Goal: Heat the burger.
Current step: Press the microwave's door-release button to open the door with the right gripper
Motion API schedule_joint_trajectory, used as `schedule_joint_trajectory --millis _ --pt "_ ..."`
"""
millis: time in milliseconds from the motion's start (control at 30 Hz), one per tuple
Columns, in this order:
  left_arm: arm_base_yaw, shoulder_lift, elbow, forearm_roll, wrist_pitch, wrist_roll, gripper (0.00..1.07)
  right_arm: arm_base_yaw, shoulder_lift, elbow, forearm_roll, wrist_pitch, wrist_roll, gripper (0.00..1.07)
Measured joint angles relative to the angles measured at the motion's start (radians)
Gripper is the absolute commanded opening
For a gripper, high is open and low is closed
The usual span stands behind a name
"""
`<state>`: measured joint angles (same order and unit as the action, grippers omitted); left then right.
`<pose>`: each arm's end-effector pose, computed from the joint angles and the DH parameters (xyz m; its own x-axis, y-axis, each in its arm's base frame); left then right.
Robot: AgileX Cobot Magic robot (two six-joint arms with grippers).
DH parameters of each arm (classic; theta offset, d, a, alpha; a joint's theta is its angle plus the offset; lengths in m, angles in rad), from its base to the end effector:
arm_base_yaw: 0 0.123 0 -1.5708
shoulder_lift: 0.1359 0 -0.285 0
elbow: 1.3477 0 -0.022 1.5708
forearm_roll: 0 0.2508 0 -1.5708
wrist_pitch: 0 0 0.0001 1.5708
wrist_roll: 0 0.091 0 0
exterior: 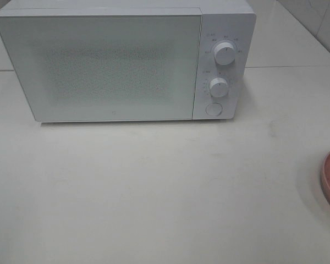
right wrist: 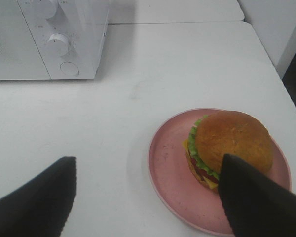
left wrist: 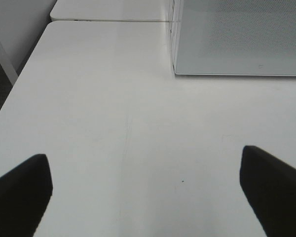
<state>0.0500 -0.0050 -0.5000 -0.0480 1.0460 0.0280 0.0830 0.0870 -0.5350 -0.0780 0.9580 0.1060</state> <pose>-0.0049 -0.0040 0.2785 -0.4374 -0.0180 -0.8991 -0.0109 0.9998 -0.0147 0.0098 -0.0050 0.2956 -0.4084 0.0272 -0.9124 0.0002 0.9996 0.0297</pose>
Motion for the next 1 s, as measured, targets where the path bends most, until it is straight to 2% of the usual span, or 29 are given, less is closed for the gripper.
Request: schedule_joint_trajectory --millis 1000 --pt "0.0 0.0 0.0 0.0 0.0 0.0 0.98 0.0 0.468 0.0 0.004 -0.435 0.0 0.76"
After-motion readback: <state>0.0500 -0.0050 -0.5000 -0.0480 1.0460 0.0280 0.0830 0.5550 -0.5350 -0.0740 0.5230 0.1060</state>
